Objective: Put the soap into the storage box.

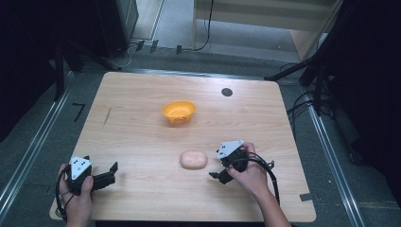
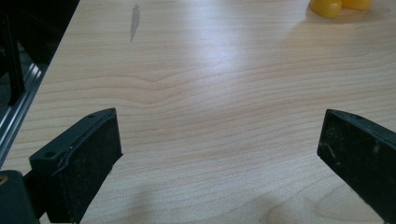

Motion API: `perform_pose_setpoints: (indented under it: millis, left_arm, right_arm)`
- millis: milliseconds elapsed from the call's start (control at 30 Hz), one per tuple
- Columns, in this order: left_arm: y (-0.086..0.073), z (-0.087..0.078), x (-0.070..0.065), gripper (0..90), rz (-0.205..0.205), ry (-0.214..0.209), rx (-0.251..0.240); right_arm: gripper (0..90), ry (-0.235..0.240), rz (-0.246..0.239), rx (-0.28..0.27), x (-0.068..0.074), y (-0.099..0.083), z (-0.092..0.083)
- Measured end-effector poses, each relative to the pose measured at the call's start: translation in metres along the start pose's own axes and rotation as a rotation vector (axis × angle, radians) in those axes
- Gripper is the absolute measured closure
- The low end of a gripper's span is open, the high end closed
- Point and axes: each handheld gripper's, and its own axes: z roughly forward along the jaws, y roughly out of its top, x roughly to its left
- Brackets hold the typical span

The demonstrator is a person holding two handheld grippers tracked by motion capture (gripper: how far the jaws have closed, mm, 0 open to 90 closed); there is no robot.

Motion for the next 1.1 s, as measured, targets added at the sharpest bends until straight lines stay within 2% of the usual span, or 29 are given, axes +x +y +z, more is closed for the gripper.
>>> perform_pose_setpoints:
  millis: [467, 800, 1100]
  left_arm:
    - [0.000, 0.000, 0.000, 0.0, -0.001, -0.005, -0.004]
    - [0.000, 0.000, 0.000, 0.0, -0.002, -0.008, -0.006]
    - [0.000, 0.000, 0.001, 0.0, -0.002, -0.012, -0.004]
  right_arm:
    - [18.2, 0.048, -0.038, 0.042, -0.013, 0.017, 0.016]
    - [20.5, 0.078, -0.079, 0.058, -0.013, 0.031, 0.031]
    - [23.4, 0.118, -0.092, 0.065, -0.017, 0.040, 0.040]
